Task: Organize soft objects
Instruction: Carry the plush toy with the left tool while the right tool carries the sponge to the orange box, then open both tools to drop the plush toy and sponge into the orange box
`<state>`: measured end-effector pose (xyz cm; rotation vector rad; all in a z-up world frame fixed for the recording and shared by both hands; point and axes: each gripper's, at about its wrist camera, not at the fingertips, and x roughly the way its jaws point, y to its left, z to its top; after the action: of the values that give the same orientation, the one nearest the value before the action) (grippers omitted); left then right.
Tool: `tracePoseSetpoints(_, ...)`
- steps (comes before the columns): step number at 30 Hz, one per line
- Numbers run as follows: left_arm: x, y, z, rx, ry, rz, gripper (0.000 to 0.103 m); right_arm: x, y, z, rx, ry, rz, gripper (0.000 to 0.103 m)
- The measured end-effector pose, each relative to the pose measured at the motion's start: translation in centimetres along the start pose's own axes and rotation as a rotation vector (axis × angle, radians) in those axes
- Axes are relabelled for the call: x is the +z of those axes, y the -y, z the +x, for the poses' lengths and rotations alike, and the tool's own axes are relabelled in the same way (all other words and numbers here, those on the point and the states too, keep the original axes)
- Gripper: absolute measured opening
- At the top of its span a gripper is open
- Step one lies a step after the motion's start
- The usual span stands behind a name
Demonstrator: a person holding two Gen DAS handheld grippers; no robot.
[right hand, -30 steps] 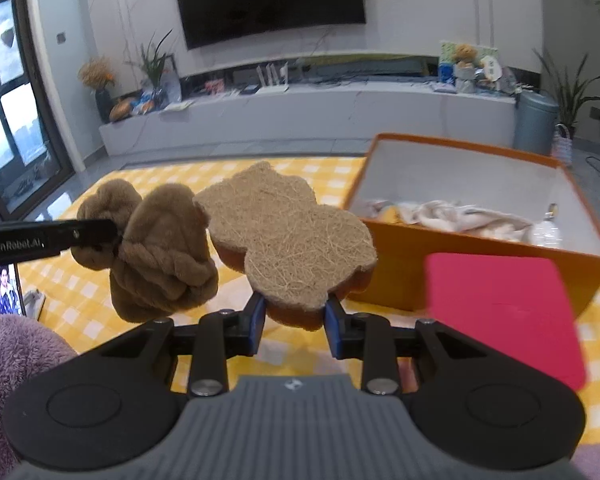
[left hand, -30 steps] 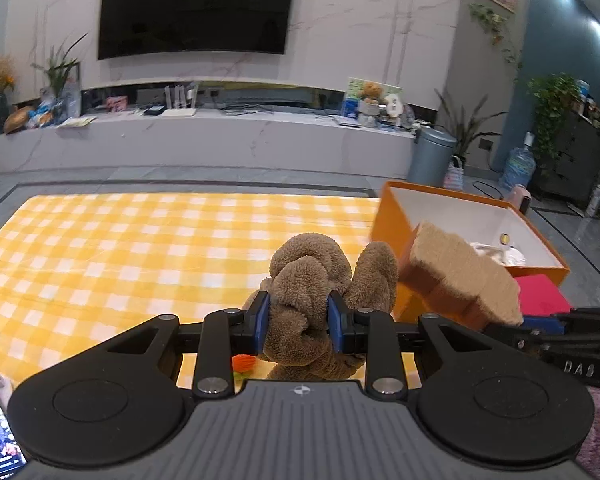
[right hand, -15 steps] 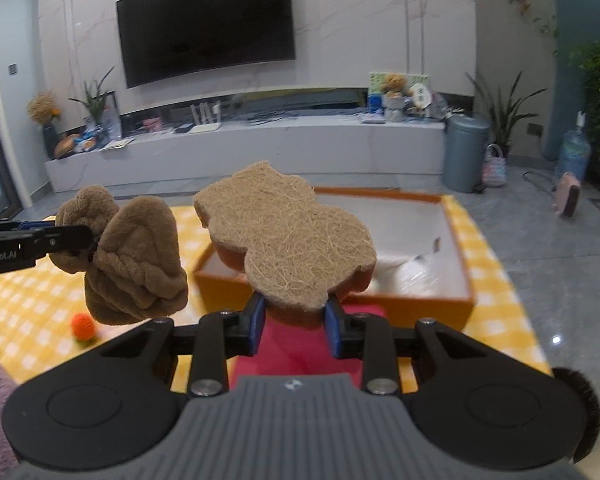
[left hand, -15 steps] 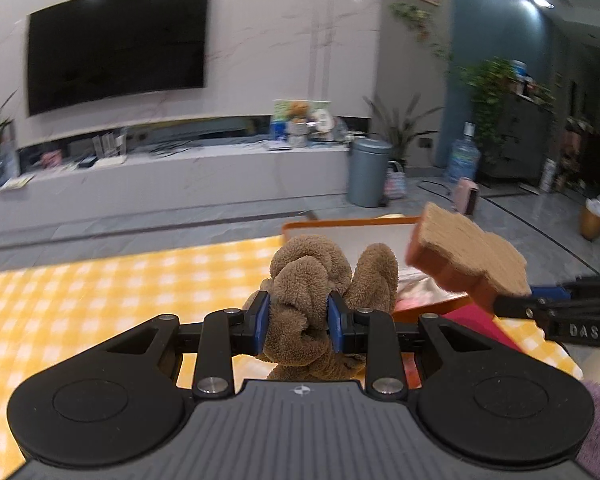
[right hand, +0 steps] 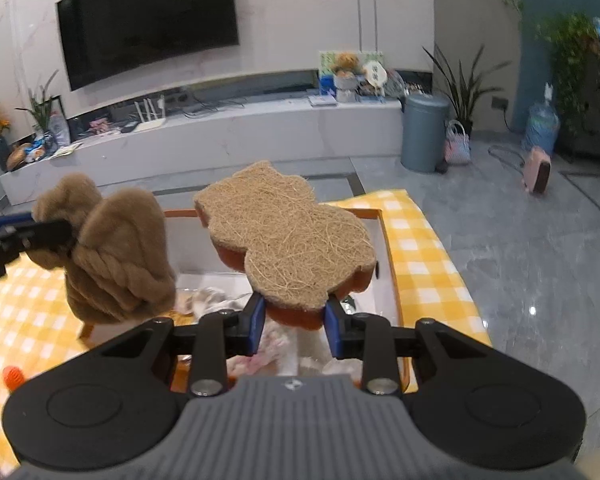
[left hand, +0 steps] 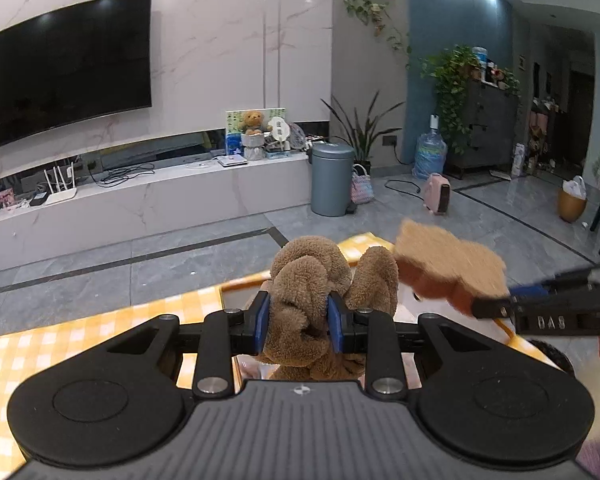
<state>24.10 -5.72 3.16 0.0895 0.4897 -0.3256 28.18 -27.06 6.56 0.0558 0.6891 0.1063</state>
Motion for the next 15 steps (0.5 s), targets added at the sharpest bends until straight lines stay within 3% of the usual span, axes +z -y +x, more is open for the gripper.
tracePoseSetpoints(4,0.4,-0.6,2.1,0.005,-0.006,0.006,0.034,0.6,0.8,3.0,0.004,-0.055,0.031,0.031)
tracePoseSetpoints(11,-1.4,-0.2,5.6,0.049,-0.066,0.038,0.034,1.2,-0.6,8.5,-0.017,-0.132,-0.038,0.031)
tracePoseSetpoints(15,-2.5,-0.3,6.6,0.042,-0.096,0.005,0.034,0.9,-0.8,10.7,-0.035,-0.168,-0.068,0.031)
